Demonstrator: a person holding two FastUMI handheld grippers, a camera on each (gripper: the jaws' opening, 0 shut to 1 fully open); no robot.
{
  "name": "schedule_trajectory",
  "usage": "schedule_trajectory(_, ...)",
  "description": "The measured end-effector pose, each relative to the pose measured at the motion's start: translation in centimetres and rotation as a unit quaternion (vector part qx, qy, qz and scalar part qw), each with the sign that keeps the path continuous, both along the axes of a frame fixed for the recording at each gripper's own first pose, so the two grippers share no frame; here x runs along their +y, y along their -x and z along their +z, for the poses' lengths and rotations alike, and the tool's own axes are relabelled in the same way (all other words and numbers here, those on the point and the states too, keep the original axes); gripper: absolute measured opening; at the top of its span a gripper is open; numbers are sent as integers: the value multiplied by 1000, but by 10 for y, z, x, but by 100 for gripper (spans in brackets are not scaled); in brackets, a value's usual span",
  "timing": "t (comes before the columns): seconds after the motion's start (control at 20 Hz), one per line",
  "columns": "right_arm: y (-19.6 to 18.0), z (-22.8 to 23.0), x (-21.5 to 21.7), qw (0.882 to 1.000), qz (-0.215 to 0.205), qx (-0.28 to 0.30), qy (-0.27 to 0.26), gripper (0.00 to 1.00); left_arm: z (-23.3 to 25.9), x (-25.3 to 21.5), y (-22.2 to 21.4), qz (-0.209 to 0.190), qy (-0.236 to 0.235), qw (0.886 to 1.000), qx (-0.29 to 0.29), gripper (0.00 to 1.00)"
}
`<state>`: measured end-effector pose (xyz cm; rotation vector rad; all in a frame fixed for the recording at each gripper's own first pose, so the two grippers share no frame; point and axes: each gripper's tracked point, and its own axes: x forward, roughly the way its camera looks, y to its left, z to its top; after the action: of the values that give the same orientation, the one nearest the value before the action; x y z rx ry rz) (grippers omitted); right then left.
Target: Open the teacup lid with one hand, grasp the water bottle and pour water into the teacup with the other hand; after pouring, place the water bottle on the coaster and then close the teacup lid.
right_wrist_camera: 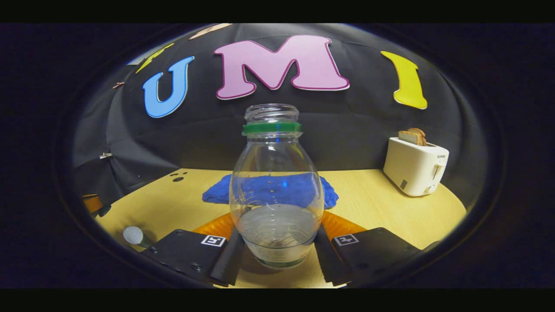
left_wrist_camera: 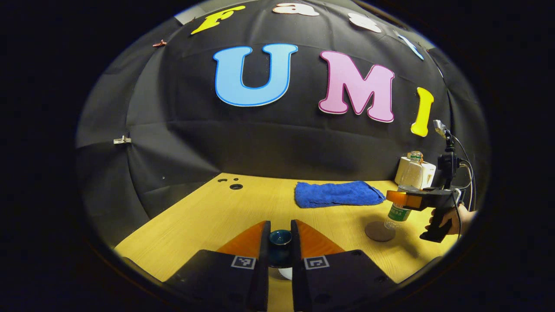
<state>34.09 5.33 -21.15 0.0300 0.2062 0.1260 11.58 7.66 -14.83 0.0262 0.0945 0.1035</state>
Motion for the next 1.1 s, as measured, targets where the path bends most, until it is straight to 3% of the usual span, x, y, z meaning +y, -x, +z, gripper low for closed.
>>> schedule_trajectory(0.25, 3, -6, 14, 1000, 23, -7, 2, 76, -2, -11, -5, -7, 10, 1000, 0, 22)
schedule_trajectory(0.3, 3, -8, 16, 1000, 26, -6, 0, 76, -3, -12, -6, -8, 11, 1000, -1, 27)
schedule_trajectory(0.8, 6, -22, 21, 999, 39, 7, -9, 82, -8, -12, -2, -7, 14, 1000, 0, 27)
schedule_trajectory(0.95, 9, -29, 23, 999, 45, 18, -3, 100, -8, -13, -1, -8, 6, 1000, -1, 23)
schedule_trajectory(1.0, 11, -28, 21, 999, 45, 18, 4, 100, -8, -13, -2, -9, 6, 1000, -1, 27)
schedule_trajectory(1.1, 14, -27, 19, 999, 45, 14, 22, 100, -6, -14, -1, -9, 5, 1000, -4, 23)
